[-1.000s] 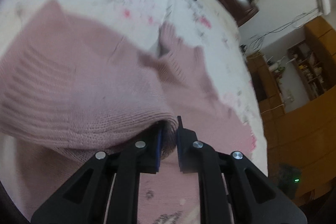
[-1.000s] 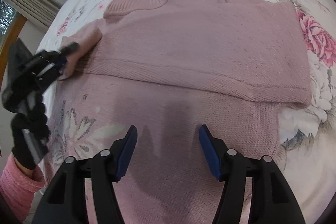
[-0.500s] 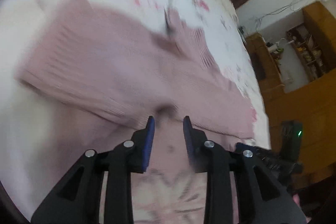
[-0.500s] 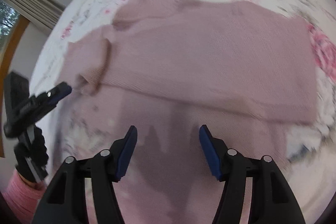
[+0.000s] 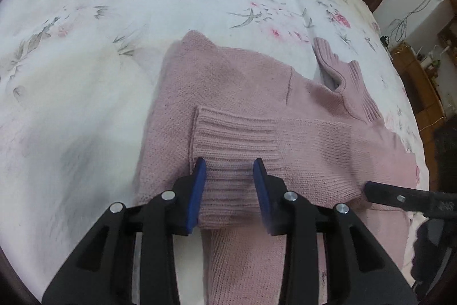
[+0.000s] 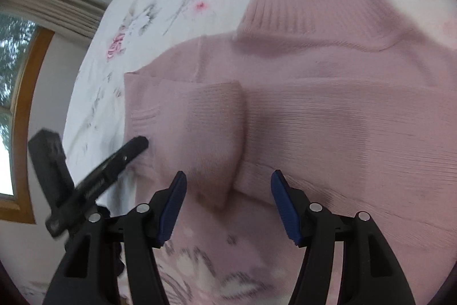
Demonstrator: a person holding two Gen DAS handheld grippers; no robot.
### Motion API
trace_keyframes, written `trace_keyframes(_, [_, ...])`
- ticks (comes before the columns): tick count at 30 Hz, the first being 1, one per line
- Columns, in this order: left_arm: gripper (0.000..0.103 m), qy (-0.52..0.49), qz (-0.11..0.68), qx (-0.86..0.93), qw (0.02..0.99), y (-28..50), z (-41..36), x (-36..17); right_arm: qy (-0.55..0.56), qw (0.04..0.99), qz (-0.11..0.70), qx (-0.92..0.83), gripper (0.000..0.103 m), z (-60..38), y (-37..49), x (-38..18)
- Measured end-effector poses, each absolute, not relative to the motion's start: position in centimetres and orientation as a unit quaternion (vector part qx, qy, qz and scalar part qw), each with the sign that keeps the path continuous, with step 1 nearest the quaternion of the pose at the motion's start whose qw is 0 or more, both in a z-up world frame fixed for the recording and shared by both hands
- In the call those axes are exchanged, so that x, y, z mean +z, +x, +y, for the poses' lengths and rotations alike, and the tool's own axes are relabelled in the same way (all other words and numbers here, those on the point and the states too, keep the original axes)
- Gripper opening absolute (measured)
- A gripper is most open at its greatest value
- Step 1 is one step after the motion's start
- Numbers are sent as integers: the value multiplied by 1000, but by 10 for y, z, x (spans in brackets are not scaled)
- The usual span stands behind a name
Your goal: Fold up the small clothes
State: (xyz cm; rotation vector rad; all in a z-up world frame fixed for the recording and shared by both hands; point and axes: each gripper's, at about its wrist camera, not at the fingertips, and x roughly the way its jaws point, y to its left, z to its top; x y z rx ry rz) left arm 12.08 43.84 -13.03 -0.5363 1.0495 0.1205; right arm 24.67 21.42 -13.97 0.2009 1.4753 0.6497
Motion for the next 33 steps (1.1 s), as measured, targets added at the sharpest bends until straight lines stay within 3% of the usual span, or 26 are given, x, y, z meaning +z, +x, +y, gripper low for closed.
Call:
trace_keyframes(2, [34,-270,490,52,827,120,442,-129,100,674,671,292,62,224,250,-152])
trace_keyframes(4, [35,-288,481,52,826,115,448,-123,105,669,676,290,47,228,252,-160])
trace_keyframes(5, [35,-286,480,54,828,114,447,-121,109,666,675,299,31,230,252,-160])
trace_keyframes(9, [36,-276,469,62,836,109,445,-105,93,678,656,319,16,227,247,-145])
trace_keyframes(17, [38,-238,478,52,844,124,418,-100,53,733,612,293,16,171,249,-99])
trace_keyframes(26, [37,-195,517,72,831,142,399,-134,29,735,635,238,17,147,260,-138])
trace_keyframes(28, [37,-191,519,69,830,143,400,-134,32,733,638,234,18,142,262,-142])
trace_keyframes(31, [37,-207,517,63,828,141,406,-129,24,741,635,218,32,140,262,-133])
trace_keyframes(33, [38,-214,512,64,830,135,410,-122,-7,764,613,200,33,141,256,-115])
